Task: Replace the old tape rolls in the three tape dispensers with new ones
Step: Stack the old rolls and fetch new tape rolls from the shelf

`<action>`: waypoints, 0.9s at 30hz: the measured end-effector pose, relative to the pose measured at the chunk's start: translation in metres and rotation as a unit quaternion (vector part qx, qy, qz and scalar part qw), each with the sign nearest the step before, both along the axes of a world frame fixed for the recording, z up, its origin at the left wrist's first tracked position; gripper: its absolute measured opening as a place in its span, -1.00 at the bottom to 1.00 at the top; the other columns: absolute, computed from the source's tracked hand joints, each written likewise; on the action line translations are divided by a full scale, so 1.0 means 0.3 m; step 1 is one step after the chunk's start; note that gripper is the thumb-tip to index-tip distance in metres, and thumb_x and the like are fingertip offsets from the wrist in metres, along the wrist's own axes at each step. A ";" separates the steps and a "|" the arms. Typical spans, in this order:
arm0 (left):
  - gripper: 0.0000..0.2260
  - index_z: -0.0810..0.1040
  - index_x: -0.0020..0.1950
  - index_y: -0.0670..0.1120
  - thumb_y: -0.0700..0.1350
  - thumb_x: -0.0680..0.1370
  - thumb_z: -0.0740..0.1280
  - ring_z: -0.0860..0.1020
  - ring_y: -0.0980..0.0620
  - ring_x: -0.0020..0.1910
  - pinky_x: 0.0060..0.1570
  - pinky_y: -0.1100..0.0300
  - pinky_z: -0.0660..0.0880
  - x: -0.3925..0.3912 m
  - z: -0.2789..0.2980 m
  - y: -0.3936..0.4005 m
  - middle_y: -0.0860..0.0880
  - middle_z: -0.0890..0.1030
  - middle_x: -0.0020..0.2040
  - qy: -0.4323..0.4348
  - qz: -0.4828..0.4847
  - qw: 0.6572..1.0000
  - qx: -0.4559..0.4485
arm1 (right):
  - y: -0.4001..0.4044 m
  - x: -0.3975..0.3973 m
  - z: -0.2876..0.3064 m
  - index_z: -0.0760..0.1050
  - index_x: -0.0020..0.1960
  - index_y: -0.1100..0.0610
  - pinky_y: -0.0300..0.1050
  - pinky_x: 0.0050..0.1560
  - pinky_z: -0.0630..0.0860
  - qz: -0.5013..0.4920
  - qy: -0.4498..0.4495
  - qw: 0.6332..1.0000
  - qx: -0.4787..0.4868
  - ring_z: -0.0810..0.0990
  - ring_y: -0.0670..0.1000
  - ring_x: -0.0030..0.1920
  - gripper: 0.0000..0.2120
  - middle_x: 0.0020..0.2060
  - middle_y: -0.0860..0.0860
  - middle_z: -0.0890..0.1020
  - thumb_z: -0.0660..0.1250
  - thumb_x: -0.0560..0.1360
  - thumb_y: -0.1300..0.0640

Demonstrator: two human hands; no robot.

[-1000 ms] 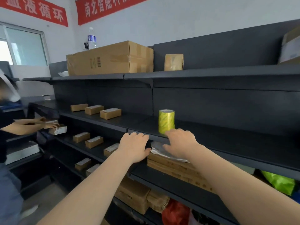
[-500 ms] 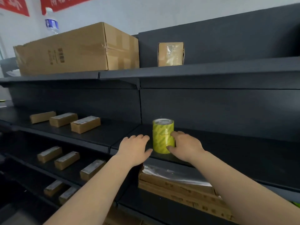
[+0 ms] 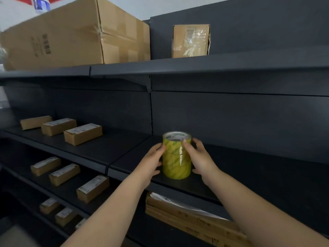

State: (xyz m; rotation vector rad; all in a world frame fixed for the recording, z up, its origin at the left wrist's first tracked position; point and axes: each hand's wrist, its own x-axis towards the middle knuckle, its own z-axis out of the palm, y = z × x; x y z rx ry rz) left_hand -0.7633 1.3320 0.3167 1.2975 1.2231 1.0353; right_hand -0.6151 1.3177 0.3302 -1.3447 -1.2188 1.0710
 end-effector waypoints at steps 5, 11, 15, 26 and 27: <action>-0.70 0.35 0.21 0.16 0.21 0.53 0.22 0.43 -0.08 0.27 0.29 -0.01 0.36 0.023 -0.002 0.035 0.02 0.47 0.20 -0.118 0.006 0.991 -0.063 | 0.034 -0.026 0.004 0.31 0.41 0.00 -0.14 -0.23 0.41 -0.010 0.085 0.994 -0.066 0.48 -0.07 -0.11 -0.45 0.10 0.00 0.52 0.13 0.53 -0.27; -0.69 0.40 0.21 0.14 0.18 0.52 0.26 0.48 -0.01 0.12 0.15 0.04 0.42 0.021 -0.003 0.079 0.10 0.53 0.00 -0.141 -0.018 0.988 -0.056 | 0.048 -0.058 -0.009 0.41 0.30 0.00 -0.10 -0.13 0.49 -0.011 0.159 0.983 -0.090 0.54 -0.05 -0.11 -0.49 -0.09 -0.03 0.56 0.21 0.48 -0.28; -0.68 0.42 0.23 0.12 0.18 0.51 0.27 0.51 0.11 -0.01 -0.08 0.14 0.46 0.006 0.002 0.092 0.13 0.55 -0.01 -0.135 -0.037 0.990 -0.028 | 0.022 -0.068 -0.015 0.46 0.17 -0.05 -0.12 -0.07 0.47 -0.028 0.180 0.980 -0.077 0.53 -0.08 -0.09 -0.60 -0.11 -0.08 0.57 0.23 0.47 -0.27; -0.76 0.47 0.14 0.14 0.10 0.50 0.33 0.54 0.16 0.00 -0.07 0.19 0.47 0.029 0.037 0.039 0.13 0.58 0.01 -0.161 -0.120 0.979 0.038 | -0.117 -0.046 0.017 0.52 0.02 -0.12 -0.18 -0.09 0.46 -0.080 0.210 0.974 0.005 0.56 -0.14 -0.01 -0.83 -0.05 -0.13 0.63 0.26 0.51 -0.14; -0.77 0.46 0.13 0.14 0.10 0.49 0.33 0.54 0.13 0.03 0.00 0.15 0.48 0.066 0.040 0.031 0.12 0.58 0.03 -0.162 -0.151 0.975 0.029 | -0.160 -0.021 0.029 0.52 0.04 -0.10 -0.20 -0.13 0.46 -0.107 0.207 0.972 0.020 0.56 -0.14 -0.01 -0.82 -0.05 -0.12 0.64 0.26 0.51 -0.13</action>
